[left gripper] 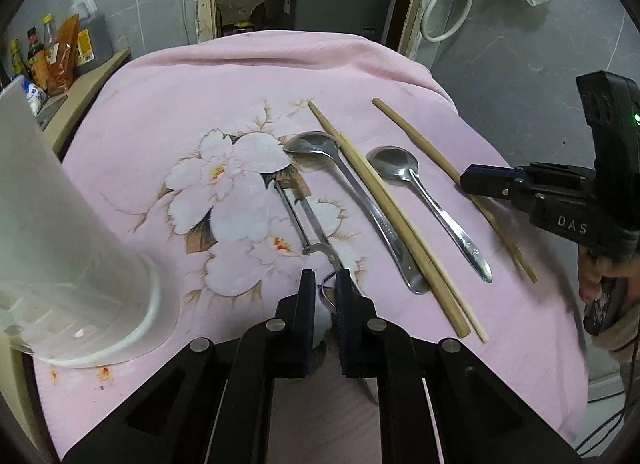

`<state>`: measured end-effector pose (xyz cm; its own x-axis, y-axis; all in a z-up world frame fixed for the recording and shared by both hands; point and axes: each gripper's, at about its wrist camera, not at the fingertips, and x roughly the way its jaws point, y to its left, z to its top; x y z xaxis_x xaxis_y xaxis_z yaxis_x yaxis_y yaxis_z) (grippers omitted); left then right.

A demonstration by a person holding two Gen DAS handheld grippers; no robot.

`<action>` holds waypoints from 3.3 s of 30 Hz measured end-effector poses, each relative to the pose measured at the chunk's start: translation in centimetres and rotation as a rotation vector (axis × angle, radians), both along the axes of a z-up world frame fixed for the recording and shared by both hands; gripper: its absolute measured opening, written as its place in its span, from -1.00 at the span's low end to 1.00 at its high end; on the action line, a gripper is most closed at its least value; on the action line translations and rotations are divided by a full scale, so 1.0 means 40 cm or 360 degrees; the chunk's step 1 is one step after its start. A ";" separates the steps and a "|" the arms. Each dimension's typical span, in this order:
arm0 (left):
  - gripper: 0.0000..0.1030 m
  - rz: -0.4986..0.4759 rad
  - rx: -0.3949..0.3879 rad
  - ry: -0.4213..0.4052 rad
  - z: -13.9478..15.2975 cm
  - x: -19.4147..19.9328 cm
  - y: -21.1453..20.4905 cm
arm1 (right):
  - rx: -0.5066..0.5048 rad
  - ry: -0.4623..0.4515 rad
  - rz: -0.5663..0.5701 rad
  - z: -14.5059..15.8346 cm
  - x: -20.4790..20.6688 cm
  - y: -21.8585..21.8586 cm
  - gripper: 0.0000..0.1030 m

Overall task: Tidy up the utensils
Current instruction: 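Grasp a metal fork with the left tool while the right tool grasps a chopstick, then lift and carry the fork toward the basket while the right tool carries the chopstick toward the cup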

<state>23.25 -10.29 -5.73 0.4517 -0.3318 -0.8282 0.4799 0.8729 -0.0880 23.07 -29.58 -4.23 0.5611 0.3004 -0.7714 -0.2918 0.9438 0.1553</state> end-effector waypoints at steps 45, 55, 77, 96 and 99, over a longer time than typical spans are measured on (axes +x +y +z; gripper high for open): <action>-0.82 0.0228 0.0002 -0.0274 0.066 -0.012 0.017 | 0.0193 -0.0304 -0.0124 0.097 -0.007 -0.001 -0.90; -0.82 0.0372 -0.0130 -0.0738 0.152 -0.141 0.058 | 0.0246 -0.0927 -0.0117 0.173 -0.198 0.089 -0.90; -0.82 0.0919 -0.0613 -0.1347 0.442 -0.205 0.413 | 0.0601 -0.1635 0.0093 0.380 -0.222 0.354 -0.90; -0.82 0.1335 -0.0859 -0.1517 0.424 -0.137 0.639 | 0.0769 -0.1818 0.0154 0.397 -0.118 0.484 -0.90; -0.82 0.1379 -0.0846 -0.1536 0.414 -0.124 0.636 | 0.0730 -0.1798 0.0135 0.378 -0.091 0.491 -0.90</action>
